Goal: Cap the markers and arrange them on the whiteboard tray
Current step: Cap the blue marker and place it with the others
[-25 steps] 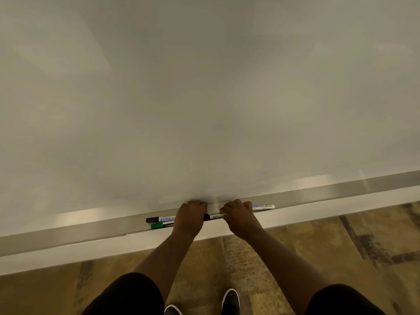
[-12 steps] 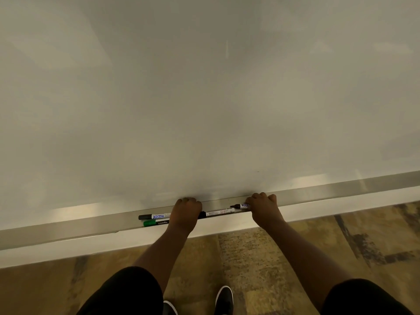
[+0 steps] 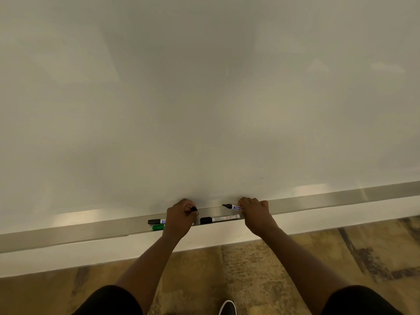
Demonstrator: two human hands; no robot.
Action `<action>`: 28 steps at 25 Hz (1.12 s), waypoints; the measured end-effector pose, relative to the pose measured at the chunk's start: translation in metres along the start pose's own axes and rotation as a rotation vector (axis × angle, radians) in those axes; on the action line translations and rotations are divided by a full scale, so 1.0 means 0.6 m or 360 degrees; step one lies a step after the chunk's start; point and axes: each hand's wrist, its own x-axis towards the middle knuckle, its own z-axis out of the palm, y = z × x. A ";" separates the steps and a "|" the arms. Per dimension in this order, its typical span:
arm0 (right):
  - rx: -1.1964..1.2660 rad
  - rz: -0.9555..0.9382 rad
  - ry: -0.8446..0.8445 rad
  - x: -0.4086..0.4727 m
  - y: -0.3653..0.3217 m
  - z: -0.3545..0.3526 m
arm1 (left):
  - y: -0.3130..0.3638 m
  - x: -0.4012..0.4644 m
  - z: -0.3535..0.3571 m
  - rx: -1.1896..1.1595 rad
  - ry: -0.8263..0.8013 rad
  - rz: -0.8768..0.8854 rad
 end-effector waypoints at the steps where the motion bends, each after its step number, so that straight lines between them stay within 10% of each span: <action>1: 0.0131 0.0029 -0.0007 0.002 -0.012 -0.004 | -0.002 -0.004 -0.009 -0.0126 0.0016 -0.0065; 10: 0.0873 -0.0207 0.0135 -0.006 -0.115 -0.031 | -0.002 -0.030 -0.088 -0.1531 -0.0079 -0.0640; 28: 0.0755 -0.0458 0.0241 -0.008 -0.237 -0.051 | -0.010 -0.050 -0.167 -0.1084 -0.0026 -0.0149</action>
